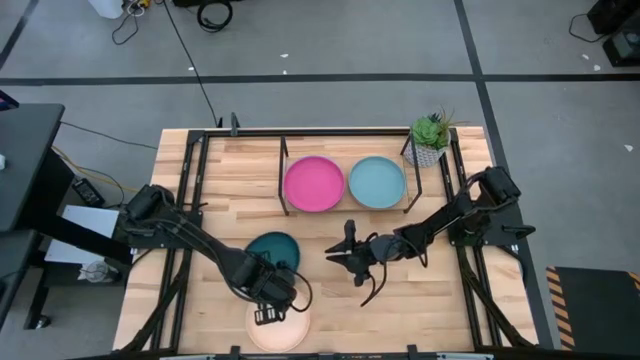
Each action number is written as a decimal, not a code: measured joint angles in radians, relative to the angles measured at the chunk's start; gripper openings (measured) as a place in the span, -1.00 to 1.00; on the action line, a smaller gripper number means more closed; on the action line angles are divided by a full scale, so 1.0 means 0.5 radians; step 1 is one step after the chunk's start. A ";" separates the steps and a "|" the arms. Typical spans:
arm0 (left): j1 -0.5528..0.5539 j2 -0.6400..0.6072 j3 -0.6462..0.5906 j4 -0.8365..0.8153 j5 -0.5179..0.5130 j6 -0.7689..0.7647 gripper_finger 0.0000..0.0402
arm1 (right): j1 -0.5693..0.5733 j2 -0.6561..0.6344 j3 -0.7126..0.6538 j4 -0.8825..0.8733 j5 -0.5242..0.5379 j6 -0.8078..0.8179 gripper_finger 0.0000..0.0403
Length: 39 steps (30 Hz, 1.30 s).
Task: Place and stack plates onto a shelf
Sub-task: Stack the green plate on top of the pink plate on the shelf
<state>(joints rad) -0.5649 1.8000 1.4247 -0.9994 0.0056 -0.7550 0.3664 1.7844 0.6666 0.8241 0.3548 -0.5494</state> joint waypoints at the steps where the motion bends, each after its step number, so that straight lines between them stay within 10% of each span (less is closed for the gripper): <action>1: 0.007 0.000 0.023 -0.025 -0.021 0.031 -0.93 | 0.013 0.000 0.000 -0.021 0.009 0.025 -0.54; 39: 0.644 -0.002 0.461 0.099 -0.550 1.820 -0.93 | 0.676 0.000 0.001 -0.423 0.722 1.019 -0.54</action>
<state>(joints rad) -0.2428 1.7992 1.6550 -0.9497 -0.2695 0.1550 0.7045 1.7844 0.6670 0.6125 0.7159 -0.0399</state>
